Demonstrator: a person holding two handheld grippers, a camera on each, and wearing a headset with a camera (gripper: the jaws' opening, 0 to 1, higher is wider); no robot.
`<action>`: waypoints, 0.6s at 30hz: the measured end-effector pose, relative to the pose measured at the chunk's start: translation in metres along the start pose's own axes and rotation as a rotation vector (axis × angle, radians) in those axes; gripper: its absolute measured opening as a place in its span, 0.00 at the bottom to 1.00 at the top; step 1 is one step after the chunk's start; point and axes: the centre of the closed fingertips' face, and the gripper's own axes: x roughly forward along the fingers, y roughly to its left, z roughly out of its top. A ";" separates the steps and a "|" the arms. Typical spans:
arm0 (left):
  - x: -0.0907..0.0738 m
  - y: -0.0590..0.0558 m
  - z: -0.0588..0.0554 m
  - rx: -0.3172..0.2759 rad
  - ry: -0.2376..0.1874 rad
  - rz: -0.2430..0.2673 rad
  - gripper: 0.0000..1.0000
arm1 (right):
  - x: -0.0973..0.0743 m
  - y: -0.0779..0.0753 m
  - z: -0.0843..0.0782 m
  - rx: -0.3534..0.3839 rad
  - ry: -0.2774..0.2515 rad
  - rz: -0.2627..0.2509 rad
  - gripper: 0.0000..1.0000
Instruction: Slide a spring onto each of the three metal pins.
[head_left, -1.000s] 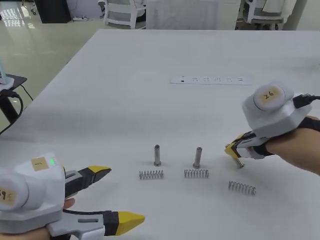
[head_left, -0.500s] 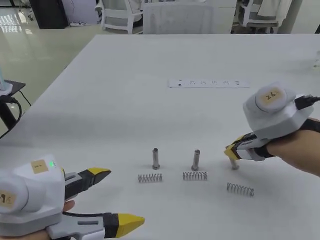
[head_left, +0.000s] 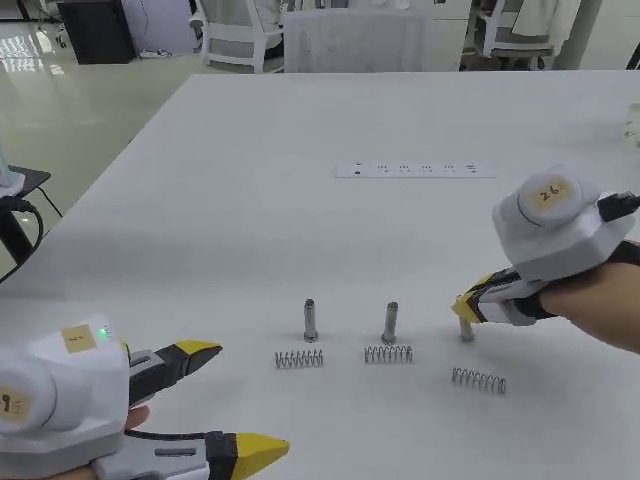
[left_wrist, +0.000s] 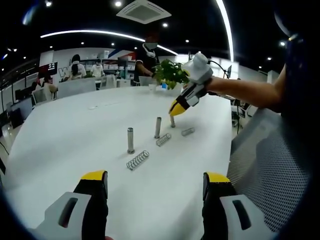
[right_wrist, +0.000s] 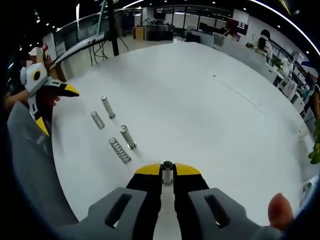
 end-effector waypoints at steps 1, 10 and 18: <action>0.000 0.000 0.000 0.000 0.000 0.000 0.74 | 0.000 0.000 0.000 -0.001 0.000 0.000 0.06; -0.001 -0.003 -0.003 0.001 0.007 -0.002 0.74 | -0.004 -0.001 -0.005 0.006 -0.002 0.001 0.06; -0.002 -0.003 -0.002 0.008 0.010 -0.005 0.74 | -0.004 -0.001 -0.005 -0.016 -0.001 0.002 0.06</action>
